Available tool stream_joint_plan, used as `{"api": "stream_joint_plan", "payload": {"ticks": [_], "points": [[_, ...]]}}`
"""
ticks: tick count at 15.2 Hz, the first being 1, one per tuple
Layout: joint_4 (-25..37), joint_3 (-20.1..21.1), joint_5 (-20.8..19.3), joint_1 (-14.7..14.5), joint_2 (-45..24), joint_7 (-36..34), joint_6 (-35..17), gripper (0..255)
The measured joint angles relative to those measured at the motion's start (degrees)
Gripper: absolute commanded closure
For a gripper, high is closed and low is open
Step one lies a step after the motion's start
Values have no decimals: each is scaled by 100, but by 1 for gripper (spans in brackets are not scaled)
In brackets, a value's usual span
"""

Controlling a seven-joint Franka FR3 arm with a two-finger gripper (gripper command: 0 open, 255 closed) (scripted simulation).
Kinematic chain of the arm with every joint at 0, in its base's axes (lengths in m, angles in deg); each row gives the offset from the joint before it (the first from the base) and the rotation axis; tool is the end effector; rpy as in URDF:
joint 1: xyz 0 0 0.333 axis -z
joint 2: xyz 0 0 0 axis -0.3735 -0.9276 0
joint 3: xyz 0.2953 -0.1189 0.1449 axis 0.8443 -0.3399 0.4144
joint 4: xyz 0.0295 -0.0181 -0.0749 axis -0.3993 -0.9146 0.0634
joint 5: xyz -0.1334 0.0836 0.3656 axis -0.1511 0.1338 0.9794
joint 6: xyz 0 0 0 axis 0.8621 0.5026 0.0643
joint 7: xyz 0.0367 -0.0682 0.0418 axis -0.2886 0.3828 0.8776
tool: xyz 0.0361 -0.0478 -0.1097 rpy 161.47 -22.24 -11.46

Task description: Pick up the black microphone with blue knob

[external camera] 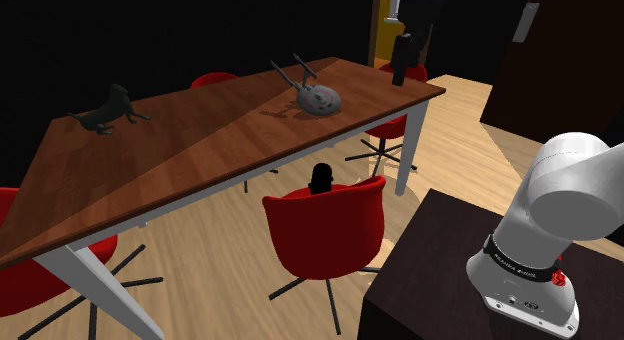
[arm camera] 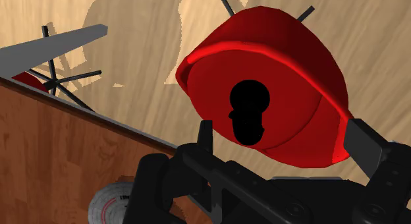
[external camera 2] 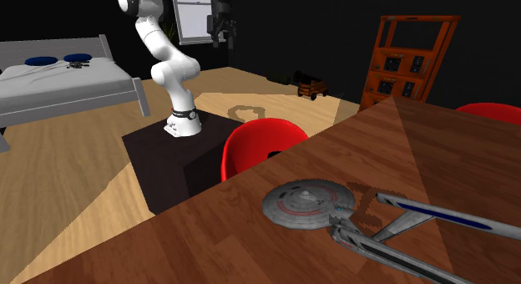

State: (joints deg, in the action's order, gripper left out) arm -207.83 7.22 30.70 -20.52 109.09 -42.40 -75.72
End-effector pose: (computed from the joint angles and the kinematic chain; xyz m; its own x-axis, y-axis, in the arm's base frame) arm 0.3041 0.0034 0.6257 0.9933 0.0799 0.0840 0.0666 -0.9863 0.1510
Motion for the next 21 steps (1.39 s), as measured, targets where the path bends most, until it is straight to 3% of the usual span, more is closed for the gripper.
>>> {"api": "stream_joint_plan", "payload": {"ticks": [3,9,21], "points": [[-171,-18,-30,-8,-88,30,-271,0],[-778,-42,-163,-44,-618,105,-1495,0],[-1020,-111,-677,68,-2711,195,-4041,0]]}}
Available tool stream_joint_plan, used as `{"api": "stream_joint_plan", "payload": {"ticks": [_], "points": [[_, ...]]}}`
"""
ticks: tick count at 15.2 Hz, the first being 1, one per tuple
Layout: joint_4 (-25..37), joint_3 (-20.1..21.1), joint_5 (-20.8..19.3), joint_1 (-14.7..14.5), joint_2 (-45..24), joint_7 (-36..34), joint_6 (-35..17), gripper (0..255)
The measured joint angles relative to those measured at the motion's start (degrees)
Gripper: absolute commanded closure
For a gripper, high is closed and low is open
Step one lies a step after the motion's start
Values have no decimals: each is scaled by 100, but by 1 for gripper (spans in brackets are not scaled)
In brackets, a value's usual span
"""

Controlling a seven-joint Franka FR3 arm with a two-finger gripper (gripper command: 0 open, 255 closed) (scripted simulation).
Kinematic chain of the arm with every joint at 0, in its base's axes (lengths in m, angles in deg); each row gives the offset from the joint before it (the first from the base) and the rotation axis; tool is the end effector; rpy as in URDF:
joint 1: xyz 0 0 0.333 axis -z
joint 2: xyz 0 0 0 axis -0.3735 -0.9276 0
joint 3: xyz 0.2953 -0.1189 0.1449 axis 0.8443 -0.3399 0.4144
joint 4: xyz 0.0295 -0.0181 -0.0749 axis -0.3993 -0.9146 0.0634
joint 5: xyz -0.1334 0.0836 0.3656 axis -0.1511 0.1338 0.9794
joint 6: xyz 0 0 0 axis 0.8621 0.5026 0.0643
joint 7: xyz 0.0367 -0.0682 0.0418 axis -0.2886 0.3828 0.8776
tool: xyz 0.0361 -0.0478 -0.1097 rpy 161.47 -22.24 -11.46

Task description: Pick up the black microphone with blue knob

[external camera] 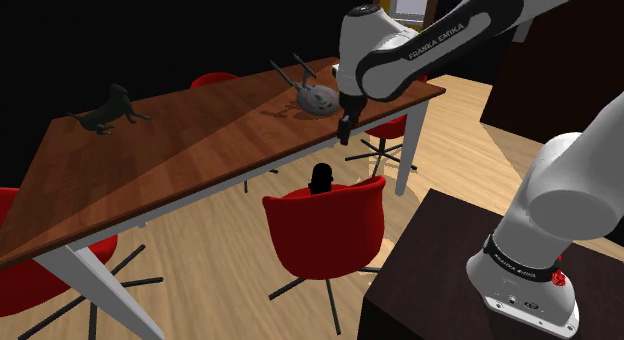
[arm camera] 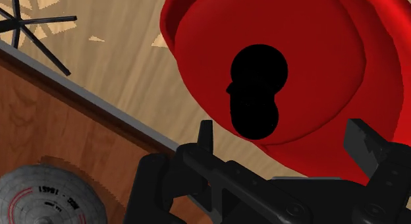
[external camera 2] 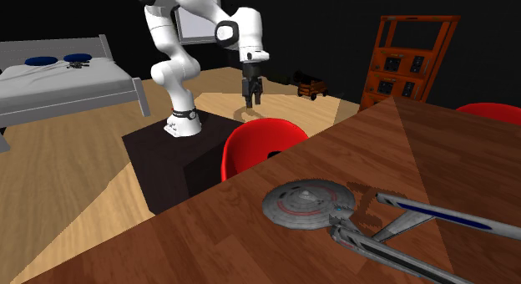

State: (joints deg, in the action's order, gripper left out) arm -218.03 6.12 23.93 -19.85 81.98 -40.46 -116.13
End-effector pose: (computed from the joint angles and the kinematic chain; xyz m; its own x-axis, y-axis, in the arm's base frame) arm 0.4522 -0.0060 0.4257 0.9639 0.2408 0.1134 0.2145 -0.9550 0.2047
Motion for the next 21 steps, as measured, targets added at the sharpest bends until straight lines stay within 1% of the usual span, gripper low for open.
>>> {"api": "stream_joint_plan", "payload": {"ticks": [3,8,13,15,18,21], "points": [[155,17,-205,46,-689,-68,-580,0],[583,21,-623,98,-1807,-235,-1339,0],[1250,-70,-1079,76,-2980,-412,-1919,0],[1549,-119,-1242,24,-3426,-493,-2091,0],[1754,-186,-1383,-27,-3787,-576,-2268,0],[1797,-267,-1504,-80,-4008,-697,-2447,0]]}}
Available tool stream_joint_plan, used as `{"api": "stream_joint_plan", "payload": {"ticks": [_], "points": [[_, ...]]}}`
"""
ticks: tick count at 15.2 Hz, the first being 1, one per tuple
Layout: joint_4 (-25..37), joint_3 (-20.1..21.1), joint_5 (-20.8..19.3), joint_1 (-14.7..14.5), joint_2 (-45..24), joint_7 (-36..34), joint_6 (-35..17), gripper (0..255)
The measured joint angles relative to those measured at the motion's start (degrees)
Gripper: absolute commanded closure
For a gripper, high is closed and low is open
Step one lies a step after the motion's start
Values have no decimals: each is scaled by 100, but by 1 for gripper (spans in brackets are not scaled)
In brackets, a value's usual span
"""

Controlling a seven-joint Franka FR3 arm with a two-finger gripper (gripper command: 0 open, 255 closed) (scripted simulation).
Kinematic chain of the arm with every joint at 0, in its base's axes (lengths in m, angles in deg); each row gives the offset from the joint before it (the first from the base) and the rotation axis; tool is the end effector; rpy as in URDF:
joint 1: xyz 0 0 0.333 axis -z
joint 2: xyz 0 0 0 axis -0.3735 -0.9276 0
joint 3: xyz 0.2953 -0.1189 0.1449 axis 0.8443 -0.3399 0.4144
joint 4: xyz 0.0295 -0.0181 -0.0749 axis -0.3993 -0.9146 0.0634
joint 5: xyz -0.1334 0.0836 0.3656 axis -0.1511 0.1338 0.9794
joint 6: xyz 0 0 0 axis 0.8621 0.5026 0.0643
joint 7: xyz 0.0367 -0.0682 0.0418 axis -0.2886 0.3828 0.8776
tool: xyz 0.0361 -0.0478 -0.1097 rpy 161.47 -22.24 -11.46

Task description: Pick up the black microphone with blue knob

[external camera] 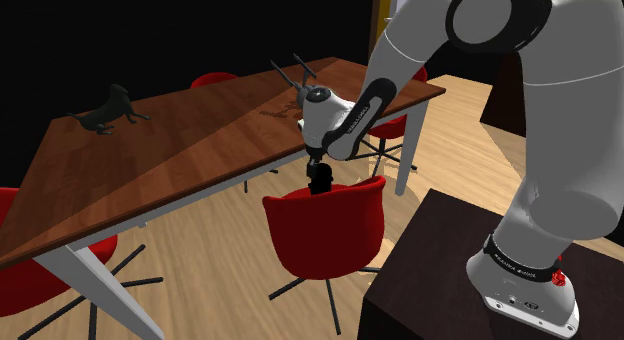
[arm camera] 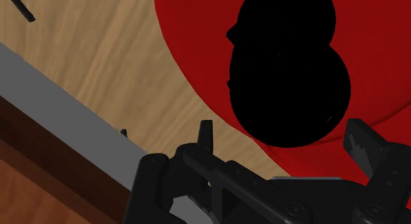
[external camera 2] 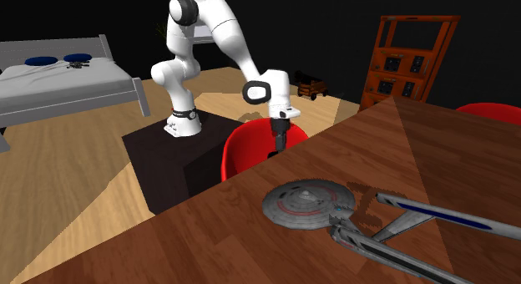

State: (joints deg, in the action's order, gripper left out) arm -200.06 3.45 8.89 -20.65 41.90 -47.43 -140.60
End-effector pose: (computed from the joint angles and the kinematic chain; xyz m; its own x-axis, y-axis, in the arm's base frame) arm 0.6030 -0.0028 0.2295 0.9157 0.3783 0.1358 0.3370 -0.9067 0.2538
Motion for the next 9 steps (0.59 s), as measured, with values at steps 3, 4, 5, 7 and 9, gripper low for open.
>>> {"api": "stream_joint_plan", "payload": {"ticks": [3,4,5,7,9], "points": [[35,-87,-112,-55,-211,-120,-176,0],[43,-96,-122,-62,-235,-132,-192,255],[47,-101,-128,-65,-246,-138,-201,255],[51,-105,-133,-68,-245,-145,-210,255],[52,-106,-134,-69,-245,-146,-212,255]]}}
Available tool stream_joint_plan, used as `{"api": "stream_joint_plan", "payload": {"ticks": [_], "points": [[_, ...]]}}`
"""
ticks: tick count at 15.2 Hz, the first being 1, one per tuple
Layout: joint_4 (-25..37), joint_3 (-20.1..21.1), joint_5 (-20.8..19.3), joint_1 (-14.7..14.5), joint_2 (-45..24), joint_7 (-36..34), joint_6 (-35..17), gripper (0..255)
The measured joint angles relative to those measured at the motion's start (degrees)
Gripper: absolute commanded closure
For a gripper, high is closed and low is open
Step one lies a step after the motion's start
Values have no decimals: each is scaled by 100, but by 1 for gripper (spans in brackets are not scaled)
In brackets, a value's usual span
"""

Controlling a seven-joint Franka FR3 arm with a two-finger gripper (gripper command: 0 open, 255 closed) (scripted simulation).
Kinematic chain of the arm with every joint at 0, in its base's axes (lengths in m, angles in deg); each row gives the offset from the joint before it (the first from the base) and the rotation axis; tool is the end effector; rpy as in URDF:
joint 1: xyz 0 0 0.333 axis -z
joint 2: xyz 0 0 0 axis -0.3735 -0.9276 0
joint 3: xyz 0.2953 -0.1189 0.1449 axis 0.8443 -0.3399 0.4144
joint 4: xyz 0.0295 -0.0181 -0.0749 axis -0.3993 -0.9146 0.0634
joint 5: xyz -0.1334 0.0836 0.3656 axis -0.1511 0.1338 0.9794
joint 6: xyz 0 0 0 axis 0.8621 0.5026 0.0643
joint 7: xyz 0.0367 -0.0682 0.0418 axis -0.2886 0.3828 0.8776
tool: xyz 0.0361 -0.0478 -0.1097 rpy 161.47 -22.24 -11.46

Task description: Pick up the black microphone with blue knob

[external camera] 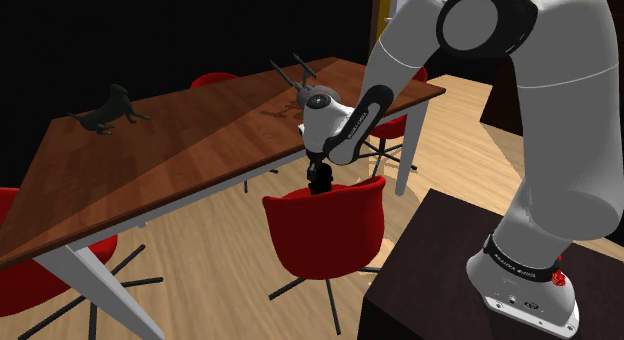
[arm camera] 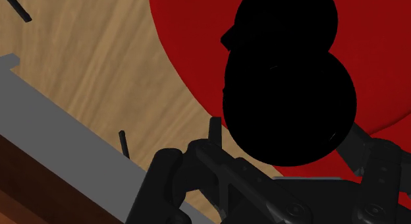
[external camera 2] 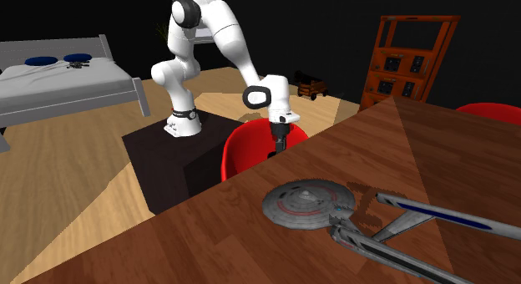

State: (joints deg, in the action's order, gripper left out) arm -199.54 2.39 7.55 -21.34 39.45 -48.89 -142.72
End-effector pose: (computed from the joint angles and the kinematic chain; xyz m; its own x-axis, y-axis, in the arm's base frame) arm 0.6049 -0.0032 0.2106 0.9151 0.3787 0.1387 0.3365 -0.9065 0.2550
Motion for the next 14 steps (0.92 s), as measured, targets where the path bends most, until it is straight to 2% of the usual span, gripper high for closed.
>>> {"api": "stream_joint_plan", "payload": {"ticks": [6,14], "points": [[-15,13,14,9,27,17,25,255],[-100,216,291,157,529,332,445,255]]}}
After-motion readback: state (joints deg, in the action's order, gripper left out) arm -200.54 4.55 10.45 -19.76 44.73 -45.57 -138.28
